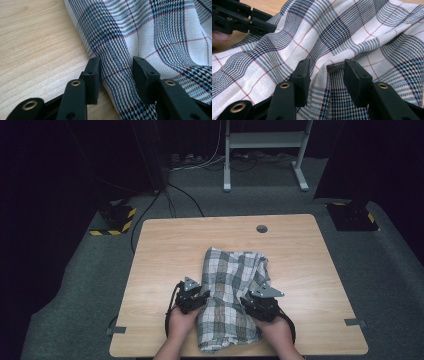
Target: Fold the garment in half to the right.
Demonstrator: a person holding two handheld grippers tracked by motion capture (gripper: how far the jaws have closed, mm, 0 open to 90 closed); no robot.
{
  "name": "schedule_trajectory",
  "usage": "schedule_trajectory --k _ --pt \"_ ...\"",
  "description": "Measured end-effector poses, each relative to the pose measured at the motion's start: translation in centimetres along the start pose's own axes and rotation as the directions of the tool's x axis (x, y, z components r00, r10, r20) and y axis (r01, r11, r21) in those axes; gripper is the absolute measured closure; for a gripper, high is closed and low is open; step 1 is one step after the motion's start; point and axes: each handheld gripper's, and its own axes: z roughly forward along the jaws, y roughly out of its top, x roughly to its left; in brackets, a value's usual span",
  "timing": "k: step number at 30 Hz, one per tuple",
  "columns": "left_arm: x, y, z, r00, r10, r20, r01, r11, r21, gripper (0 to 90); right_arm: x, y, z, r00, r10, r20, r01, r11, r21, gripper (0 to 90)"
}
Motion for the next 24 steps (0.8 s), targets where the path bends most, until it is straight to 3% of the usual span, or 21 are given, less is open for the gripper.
schedule_trajectory --k 2,3,6,7,10,12,13,16,19,24 --pt "0.0 0.0 0.0 1.0000 0.002 -0.002 -0.002 1.0000 0.001 59.1 0.1 0.0 0.5 0.9996 -0.014 0.023 0.013 1.000 0.023 56.3" --pt "0.0 0.1 0.0 1.0000 0.005 -0.003 -0.005 1.0000 0.002 59.2 0.1 -0.1 0.8 0.9988 -0.026 0.042 0.024 0.999 0.038 60.6" --pt "0.1 0.1 0.0 0.9999 0.012 -0.005 -0.012 0.9999 0.003 59.3 0.0 -0.4 1.1 0.9960 -0.057 0.068 0.054 0.998 0.042 84.7" --pt "0.1 0.2 0.0 0.9999 0.014 -0.006 -0.014 0.9999 0.006 59.3 -0.1 -0.5 0.7 0.9937 -0.070 0.087 0.068 0.997 0.030 87.1" --pt "0.0 0.1 -0.2 0.9991 0.038 -0.021 -0.038 0.9993 0.007 59.5 -0.5 -0.9 -1.3 0.9843 -0.104 0.142 0.106 0.994 -0.011 87.9" --pt "0.1 0.0 -0.2 0.9994 0.035 -0.009 -0.035 0.9994 -0.001 59.0 -1.6 -1.7 -2.3 0.9862 -0.075 0.147 0.078 0.997 -0.010 88.0" --pt "0.0 0.0 -0.2 0.9993 0.037 -0.004 -0.037 0.9993 -0.001 58.7 -2.1 -2.1 -2.2 0.9908 -0.055 0.124 0.054 0.999 0.010 87.9" --pt "-0.3 0.2 -0.3 0.9984 0.054 -0.016 -0.054 0.9985 0.006 58.6 -2.3 -3.3 -0.8 0.9883 -0.090 0.123 0.080 0.993 0.085 87.9" --pt "-0.2 0.6 -0.8 0.9994 0.035 0.002 -0.035 0.9994 0.006 56.7 -2.4 -3.2 -0.4 0.9894 -0.081 0.121 0.070 0.993 0.096 87.9" --pt "-0.2 2.9 -2.2 0.9985 0.049 0.024 -0.047 0.9966 -0.068 49.4 -2.5 -3.3 -0.7 0.9914 -0.086 0.099 0.075 0.992 0.105 87.9"
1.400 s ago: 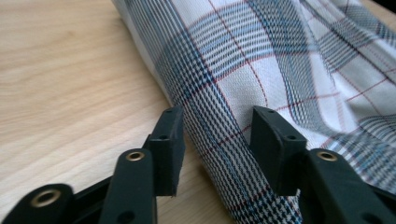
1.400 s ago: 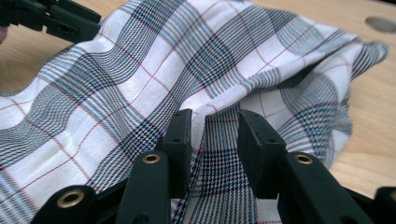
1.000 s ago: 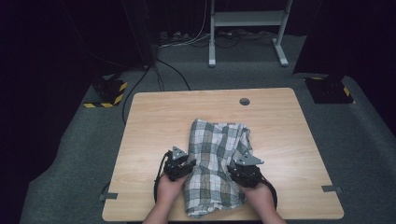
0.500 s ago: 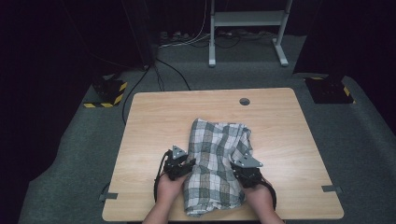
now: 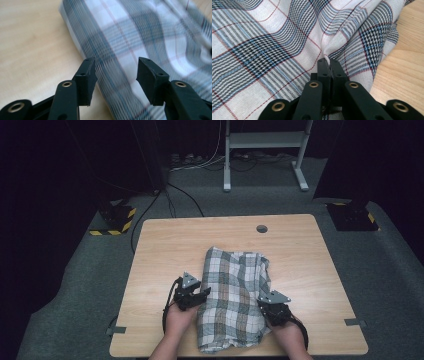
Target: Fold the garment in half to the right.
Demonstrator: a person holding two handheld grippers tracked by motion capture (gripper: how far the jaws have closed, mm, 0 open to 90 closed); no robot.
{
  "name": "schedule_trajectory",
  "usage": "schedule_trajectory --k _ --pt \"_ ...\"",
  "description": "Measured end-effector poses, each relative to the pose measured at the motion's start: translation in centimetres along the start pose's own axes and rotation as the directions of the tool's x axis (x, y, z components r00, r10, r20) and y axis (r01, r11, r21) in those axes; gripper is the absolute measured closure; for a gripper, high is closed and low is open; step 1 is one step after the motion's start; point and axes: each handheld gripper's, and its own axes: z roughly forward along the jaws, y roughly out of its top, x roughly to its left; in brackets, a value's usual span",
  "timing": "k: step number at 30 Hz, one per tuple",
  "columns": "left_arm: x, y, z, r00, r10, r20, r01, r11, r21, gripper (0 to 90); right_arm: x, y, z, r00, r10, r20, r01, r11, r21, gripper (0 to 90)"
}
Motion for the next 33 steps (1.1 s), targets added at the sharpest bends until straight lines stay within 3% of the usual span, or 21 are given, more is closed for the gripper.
schedule_trajectory --k 4,7,9,12,20,22,25,28,30,33 --pt "0.1 1.6 1.0 0.9999 0.008 -0.009 -0.007 0.9997 0.022 48.0 0.2 -0.4 -0.5 0.9998 -0.021 -0.003 0.021 1.000 0.000 87.8" --pt "-0.5 0.7 2.5 0.9998 0.015 -0.009 -0.014 0.9956 0.092 50.6 0.3 -1.0 -1.1 0.9997 -0.024 -0.009 0.024 1.000 -0.001 87.8" --pt "-1.1 -0.3 2.9 0.9992 0.035 -0.019 -0.033 0.9939 0.105 52.0 0.4 -1.5 -1.6 0.9995 -0.028 -0.012 0.028 1.000 -0.003 87.8" --pt "-1.5 -1.3 2.8 0.9998 0.009 -0.016 -0.007 0.9951 0.099 54.0 0.5 -2.0 -2.2 0.9990 -0.040 -0.019 0.040 0.999 -0.003 87.7" --pt "-3.0 -2.8 0.9 0.9996 0.025 -0.016 -0.024 0.9945 0.102 54.9 0.6 -2.7 -3.3 0.9986 -0.031 -0.043 0.031 1.000 0.001 85.1" --pt "-2.9 -2.2 0.3 0.9998 0.019 0.004 -0.019 0.9962 0.085 54.2 0.3 -2.5 -3.6 0.9982 -0.017 -0.057 0.017 1.000 -0.008 79.4" --pt "-2.5 -0.7 -0.3 0.9996 0.027 0.013 -0.027 0.9985 0.047 53.4 -0.5 -1.5 -4.7 0.9962 0.019 -0.085 -0.026 0.997 -0.077 70.5" --pt "-1.8 1.4 -0.6 0.9997 0.019 0.014 -0.019 0.9998 0.001 52.6 -1.4 0.1 -5.2 0.9958 0.044 -0.081 -0.054 0.991 -0.124 65.6" --pt "-1.4 2.7 -0.5 0.9998 0.020 0.005 -0.020 0.9995 -0.025 51.8 -1.9 1.4 -4.8 0.9960 0.056 -0.070 -0.066 0.987 -0.146 63.7" --pt "-0.7 4.3 0.9 0.9999 0.014 -0.008 -0.014 0.9997 -0.020 51.4 -2.5 2.8 -3.4 0.9969 0.054 -0.058 -0.062 0.987 -0.148 61.4"
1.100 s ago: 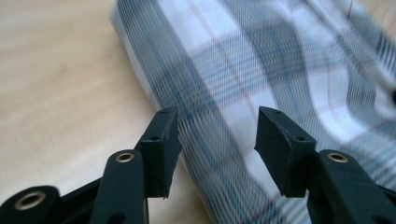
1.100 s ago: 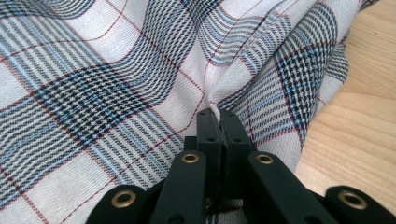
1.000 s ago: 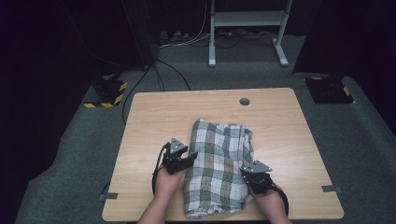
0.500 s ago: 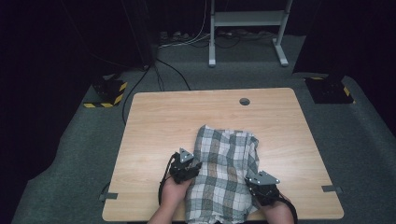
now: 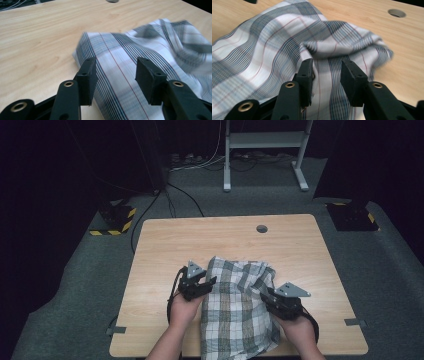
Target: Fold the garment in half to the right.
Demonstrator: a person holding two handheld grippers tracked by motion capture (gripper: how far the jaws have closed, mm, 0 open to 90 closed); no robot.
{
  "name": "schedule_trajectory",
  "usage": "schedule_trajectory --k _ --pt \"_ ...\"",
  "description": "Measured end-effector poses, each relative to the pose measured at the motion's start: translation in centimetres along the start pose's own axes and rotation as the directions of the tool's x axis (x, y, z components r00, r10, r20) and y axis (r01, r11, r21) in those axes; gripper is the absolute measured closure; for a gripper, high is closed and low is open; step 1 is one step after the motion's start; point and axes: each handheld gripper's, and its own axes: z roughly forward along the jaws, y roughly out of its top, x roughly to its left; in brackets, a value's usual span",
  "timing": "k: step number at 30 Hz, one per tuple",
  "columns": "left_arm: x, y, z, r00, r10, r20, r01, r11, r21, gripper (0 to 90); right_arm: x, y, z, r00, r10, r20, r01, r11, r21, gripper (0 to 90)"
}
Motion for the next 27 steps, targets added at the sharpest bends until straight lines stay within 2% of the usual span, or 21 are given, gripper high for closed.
schedule_trajectory --k 2,4,7,10,13,14,15,16,17,18,19,21,24,26,27 --pt "0.6 0.5 1.3 0.9998 -0.020 -0.002 0.020 0.9996 0.022 50.7 -0.4 0.7 1.1 0.9998 0.017 -0.010 -0.017 1.000 0.001 58.9" --pt "1.0 0.9 2.5 0.9996 -0.027 -0.005 0.027 0.9985 0.048 50.6 -0.8 1.5 0.9 0.9978 0.064 -0.016 -0.065 0.997 -0.041 59.5" --pt "1.3 1.2 3.7 0.9998 -0.012 -0.015 0.014 0.9971 0.075 50.4 -0.7 2.1 0.2 0.9983 0.053 -0.021 -0.055 0.997 -0.052 60.7" --pt "1.4 1.6 4.6 0.9998 -0.010 -0.014 0.011 0.9975 0.070 50.2 -0.1 1.7 1.0 0.9974 0.055 -0.047 -0.055 0.998 -0.003 58.3" --pt "1.3 2.0 5.3 0.9999 -0.005 -0.015 0.006 0.9974 0.072 49.5 0.4 0.9 3.4 0.9948 0.086 -0.056 -0.082 0.995 0.063 56.9" --pt "1.3 2.0 5.6 0.9997 0.005 -0.022 -0.004 0.9971 0.077 49.6 0.5 0.6 4.1 0.9942 0.092 -0.056 -0.086 0.992 0.087 60.1" --pt "1.2 1.9 5.9 0.9994 0.016 -0.032 -0.013 0.9959 0.090 49.9 0.7 0.3 4.6 0.9947 0.090 -0.050 -0.084 0.991 0.107 66.8" --pt "1.2 1.8 6.1 0.9985 0.029 -0.047 -0.024 0.9942 0.105 50.7 0.8 0.1 5.0 0.9965 0.072 -0.044 -0.066 0.990 0.122 78.1" --pt "1.3 1.6 6.4 0.9964 0.043 -0.073 -0.034 0.9917 0.124 51.6 0.9 -0.1 5.1 0.9984 0.047 -0.029 -0.043 0.991 0.124 85.2" --pt "1.5 1.3 6.5 0.9941 0.056 -0.093 -0.042 0.9891 0.141 53.3 0.8 -0.2 5.0 0.9995 0.028 -0.011 -0.027 0.992 0.125 87.0" --pt "1.8 1.0 6.7 0.9935 0.047 -0.104 -0.031 0.9883 0.150 53.8 0.6 -0.3 4.7 0.9999 0.014 0.006 -0.014 0.992 0.125 87.3" --pt "2.3 0.4 6.8 0.9951 0.021 -0.096 -0.006 0.9878 0.155 53.3 -0.1 -0.8 4.4 0.9997 0.000 0.025 -0.004 0.989 0.145 87.4" --pt "2.5 0.1 6.8 0.9962 -0.012 -0.087 0.024 0.9900 0.139 52.8 -1.0 -1.8 4.4 0.9999 0.003 0.012 -0.005 0.985 0.171 85.5" --pt "2.3 0.5 6.4 0.9962 -0.010 -0.087 0.020 0.9930 0.117 51.9 -1.2 -1.7 4.1 0.9999 0.016 0.000 -0.016 0.987 0.160 78.8" --pt "2.3 0.7 6.2 0.9967 -0.007 -0.081 0.015 0.9944 0.104 51.4 -1.3 -1.3 3.7 0.9999 0.016 -0.002 -0.015 0.991 0.132 76.3"
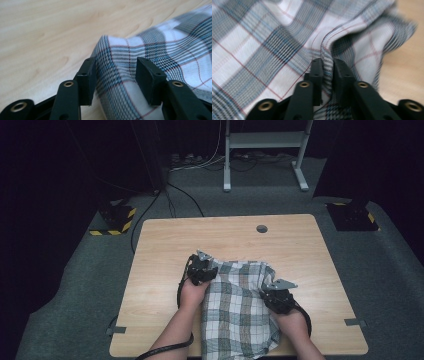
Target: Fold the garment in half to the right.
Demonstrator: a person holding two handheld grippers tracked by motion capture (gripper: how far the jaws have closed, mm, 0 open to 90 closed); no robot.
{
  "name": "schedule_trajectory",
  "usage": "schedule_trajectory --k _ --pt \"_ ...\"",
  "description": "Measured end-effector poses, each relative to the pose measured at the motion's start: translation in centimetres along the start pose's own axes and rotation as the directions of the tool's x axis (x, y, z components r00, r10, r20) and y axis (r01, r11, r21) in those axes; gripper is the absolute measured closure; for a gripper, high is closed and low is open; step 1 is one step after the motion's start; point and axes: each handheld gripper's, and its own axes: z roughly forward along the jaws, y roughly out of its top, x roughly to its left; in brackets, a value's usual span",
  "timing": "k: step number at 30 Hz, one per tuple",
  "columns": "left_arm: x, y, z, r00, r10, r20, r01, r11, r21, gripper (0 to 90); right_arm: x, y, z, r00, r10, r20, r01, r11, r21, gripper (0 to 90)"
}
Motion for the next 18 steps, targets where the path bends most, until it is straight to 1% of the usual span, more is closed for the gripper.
schedule_trajectory --k 1,2,5,7,8,9,10,11,13,14,15,16,18 --pt "0.0 0.3 -0.2 0.9999 0.006 0.009 -0.006 0.9997 -0.025 50.3 -0.1 0.3 -0.3 1.0000 0.001 -0.002 -0.001 1.000 -0.016 73.5" --pt "0.1 0.6 -0.4 0.9999 0.011 0.001 -0.011 0.9994 -0.034 49.4 -0.4 0.8 -0.6 1.0000 0.007 0.003 -0.007 0.999 -0.037 70.6" --pt "0.7 1.4 -0.4 0.9999 -0.013 -0.010 0.013 0.9993 -0.034 48.2 -1.2 2.2 -0.6 0.9997 0.004 0.025 -0.002 0.998 -0.059 68.2" --pt "1.0 1.9 -0.3 0.9997 -0.019 -0.017 0.019 0.9991 -0.039 48.1 -1.9 3.1 -0.2 0.9995 0.027 0.014 -0.026 0.997 -0.069 65.1" --pt "1.1 2.2 -0.1 0.9997 -0.016 -0.020 0.015 0.9994 -0.031 48.2 -2.2 3.5 -0.1 0.9993 0.035 0.010 -0.034 0.997 -0.073 64.7" --pt "1.1 2.3 0.0 0.9995 -0.014 -0.027 0.013 0.9996 -0.025 48.3 -2.5 4.0 -0.1 0.9990 0.045 -0.004 -0.045 0.996 -0.083 64.8" --pt "1.2 2.5 0.3 0.9993 -0.006 -0.036 0.005 0.9999 -0.012 48.5 -2.6 4.2 -0.2 0.9990 0.044 -0.007 -0.045 0.995 -0.088 64.8" --pt "1.3 2.6 0.5 0.9992 -0.006 -0.039 0.006 1.0000 -0.002 48.6 -2.6 4.5 -0.6 0.9989 0.045 -0.016 -0.046 0.995 -0.094 65.3" --pt "1.5 2.7 0.9 0.9990 -0.005 -0.044 0.005 1.0000 0.008 48.4 -2.4 4.5 -1.5 0.9976 0.047 -0.050 -0.052 0.994 -0.098 68.8" --pt "1.6 2.8 1.0 0.9991 -0.005 -0.042 0.005 0.9999 0.011 48.4 -2.2 4.2 -1.8 0.9975 0.033 -0.063 -0.039 0.995 -0.087 70.7" --pt "1.6 2.8 1.1 0.9990 0.004 -0.044 -0.004 0.9999 0.017 48.4 -1.9 3.9 -1.9 0.9976 0.019 -0.067 -0.023 0.997 -0.069 73.0" --pt "1.7 2.9 1.2 0.9990 0.004 -0.045 -0.003 0.9999 0.015 48.3 -1.5 3.3 -2.0 0.9972 -0.010 -0.073 0.008 0.999 -0.035 76.6" --pt "1.7 2.9 1.3 0.9988 0.006 -0.049 -0.005 0.9998 0.019 48.3 -1.1 2.4 -2.1 0.9967 -0.033 -0.074 0.033 0.999 -0.005 78.2"
